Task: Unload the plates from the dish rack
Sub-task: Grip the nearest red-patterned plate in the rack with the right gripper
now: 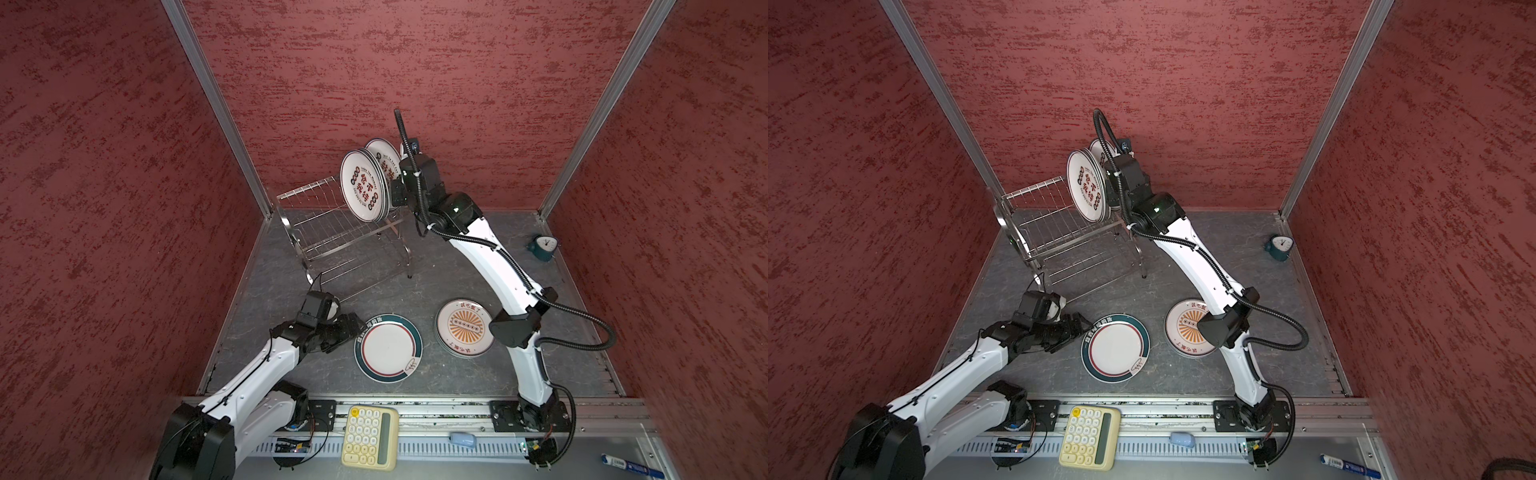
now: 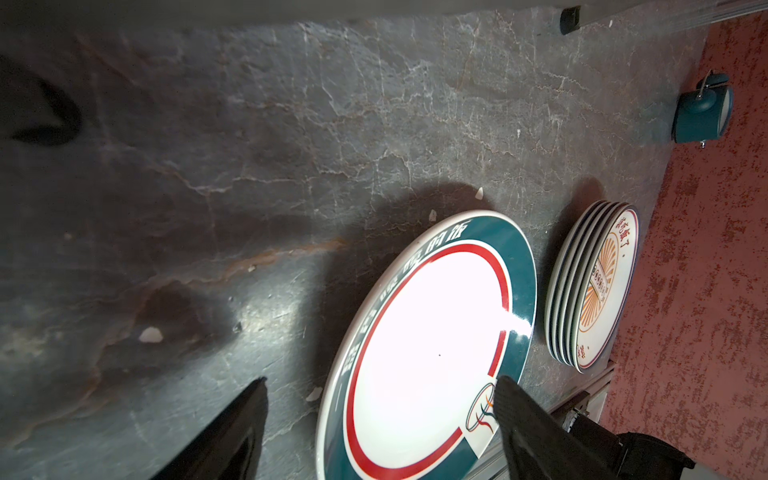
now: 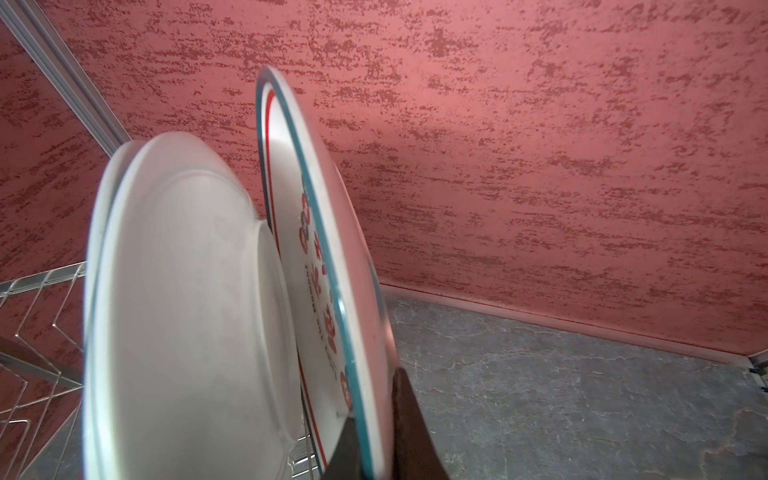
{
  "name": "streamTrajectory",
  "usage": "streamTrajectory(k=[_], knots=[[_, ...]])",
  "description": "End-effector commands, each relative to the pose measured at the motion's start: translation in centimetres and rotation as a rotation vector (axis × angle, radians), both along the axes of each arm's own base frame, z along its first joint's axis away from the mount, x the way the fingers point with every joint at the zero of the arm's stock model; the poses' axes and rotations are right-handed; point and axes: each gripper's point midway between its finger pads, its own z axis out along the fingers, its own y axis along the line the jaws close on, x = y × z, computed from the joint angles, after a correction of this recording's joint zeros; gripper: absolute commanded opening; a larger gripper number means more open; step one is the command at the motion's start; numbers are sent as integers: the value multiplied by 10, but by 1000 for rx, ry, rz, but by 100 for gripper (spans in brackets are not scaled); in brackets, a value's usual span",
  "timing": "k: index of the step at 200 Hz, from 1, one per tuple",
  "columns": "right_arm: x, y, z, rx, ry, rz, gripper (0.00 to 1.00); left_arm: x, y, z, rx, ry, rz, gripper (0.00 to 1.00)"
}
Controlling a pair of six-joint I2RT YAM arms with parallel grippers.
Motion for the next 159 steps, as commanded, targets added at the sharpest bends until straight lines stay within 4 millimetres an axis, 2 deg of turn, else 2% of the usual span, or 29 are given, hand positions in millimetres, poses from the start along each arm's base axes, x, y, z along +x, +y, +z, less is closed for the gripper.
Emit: streamTrajectory(k=[1, 73, 105, 159], knots=[[-31, -12, 91, 152, -192, 14, 0, 9, -2, 12, -11, -39, -1, 86], [-48, -40, 121, -9, -340, -252, 0, 10, -2, 12, -13, -38, 0, 86], [-59, -59, 141, -84, -398, -376, 0, 11, -2, 14, -12, -40, 0, 86], [-76, -85, 165, -115, -431, -448, 0, 15, -4, 17, -14, -47, -1, 86]])
